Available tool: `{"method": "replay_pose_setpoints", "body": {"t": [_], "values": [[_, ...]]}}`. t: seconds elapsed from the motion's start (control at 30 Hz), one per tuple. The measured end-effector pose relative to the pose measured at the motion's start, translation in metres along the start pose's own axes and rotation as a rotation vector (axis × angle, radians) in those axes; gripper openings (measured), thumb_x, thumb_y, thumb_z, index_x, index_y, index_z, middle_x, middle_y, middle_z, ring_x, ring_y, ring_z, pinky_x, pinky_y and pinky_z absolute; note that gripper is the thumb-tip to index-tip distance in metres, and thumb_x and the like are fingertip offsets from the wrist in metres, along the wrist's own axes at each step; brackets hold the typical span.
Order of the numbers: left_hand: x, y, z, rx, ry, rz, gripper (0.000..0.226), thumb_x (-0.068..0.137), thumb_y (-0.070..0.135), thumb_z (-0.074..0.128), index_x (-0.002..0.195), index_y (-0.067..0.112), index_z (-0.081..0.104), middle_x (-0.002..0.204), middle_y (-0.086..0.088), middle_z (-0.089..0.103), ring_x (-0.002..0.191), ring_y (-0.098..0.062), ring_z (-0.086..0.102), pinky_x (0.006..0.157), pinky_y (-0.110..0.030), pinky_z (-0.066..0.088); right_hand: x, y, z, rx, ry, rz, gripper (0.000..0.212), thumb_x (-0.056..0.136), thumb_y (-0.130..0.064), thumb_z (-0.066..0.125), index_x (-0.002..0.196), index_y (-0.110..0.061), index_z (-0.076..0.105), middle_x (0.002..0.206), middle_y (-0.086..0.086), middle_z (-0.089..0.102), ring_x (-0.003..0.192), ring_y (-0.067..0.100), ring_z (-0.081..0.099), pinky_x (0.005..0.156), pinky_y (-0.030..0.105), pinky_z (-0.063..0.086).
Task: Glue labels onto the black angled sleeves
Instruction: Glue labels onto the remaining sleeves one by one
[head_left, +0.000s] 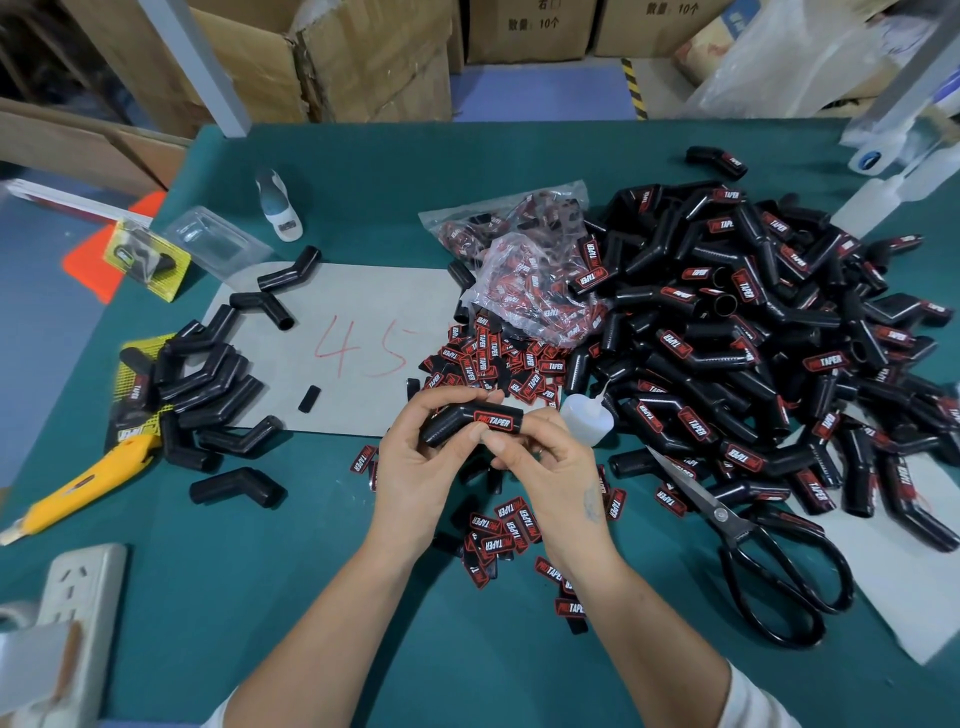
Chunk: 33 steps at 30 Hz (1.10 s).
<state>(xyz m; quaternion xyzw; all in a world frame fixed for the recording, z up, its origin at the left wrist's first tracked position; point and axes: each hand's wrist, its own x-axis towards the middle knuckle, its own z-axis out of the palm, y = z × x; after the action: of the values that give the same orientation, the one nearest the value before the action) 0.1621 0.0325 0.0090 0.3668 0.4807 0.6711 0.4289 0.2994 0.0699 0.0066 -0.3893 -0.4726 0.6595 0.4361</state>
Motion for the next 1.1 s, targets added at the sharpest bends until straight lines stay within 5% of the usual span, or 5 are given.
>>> {"method": "replay_pose_setpoints", "body": {"t": [1.1], "values": [[-0.0004,0.0010,0.0005,0.010,-0.009,-0.013,0.023,0.095,0.006,0.072,0.116,0.016,0.070,0.122,-0.013,0.075,0.116,-0.032,0.071,0.097,-0.032,0.057,-0.0005,-0.0055,-0.0019,0.006,0.021,0.010,0.008,0.083,-0.029,0.081,0.089,-0.030,0.085,0.084,-0.012,0.059,0.079,0.004,0.059,0.079,0.019,0.050]]}}
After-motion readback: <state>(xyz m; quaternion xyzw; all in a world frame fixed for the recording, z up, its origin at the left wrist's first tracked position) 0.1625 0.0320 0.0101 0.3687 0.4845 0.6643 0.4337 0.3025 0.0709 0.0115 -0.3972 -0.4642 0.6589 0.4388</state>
